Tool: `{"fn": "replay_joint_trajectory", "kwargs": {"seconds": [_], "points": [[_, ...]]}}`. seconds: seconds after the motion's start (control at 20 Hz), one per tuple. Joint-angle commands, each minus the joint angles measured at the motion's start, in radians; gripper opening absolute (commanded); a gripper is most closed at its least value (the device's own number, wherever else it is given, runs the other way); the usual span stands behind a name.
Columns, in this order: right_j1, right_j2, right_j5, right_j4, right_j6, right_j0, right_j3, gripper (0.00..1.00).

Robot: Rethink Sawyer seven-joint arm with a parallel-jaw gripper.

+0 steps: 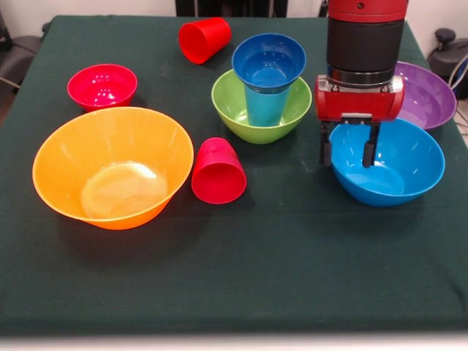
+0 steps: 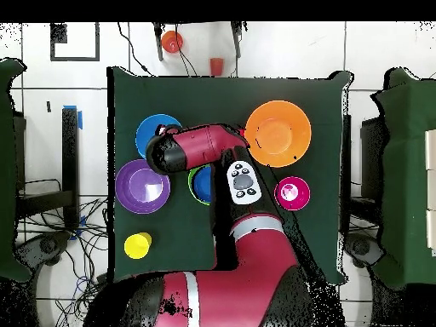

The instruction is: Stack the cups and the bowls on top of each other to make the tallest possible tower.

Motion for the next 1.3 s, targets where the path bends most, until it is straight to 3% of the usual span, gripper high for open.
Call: {"fn": "replay_joint_trajectory", "kwargs": {"seconds": [0.05, 0.45, 0.85, 1.3], "points": [[0.014, 0.050, 0.018, -0.015, -0.022, 0.007, 0.011, 1.00], [0.010, 0.025, 0.002, -0.041, -0.021, 0.025, 0.016, 1.00], [0.054, 0.002, -0.068, -0.080, -0.003, 0.058, 0.031, 1.00], [0.091, 0.007, -0.061, -0.085, -0.027, 0.039, 0.025, 1.00]]}}
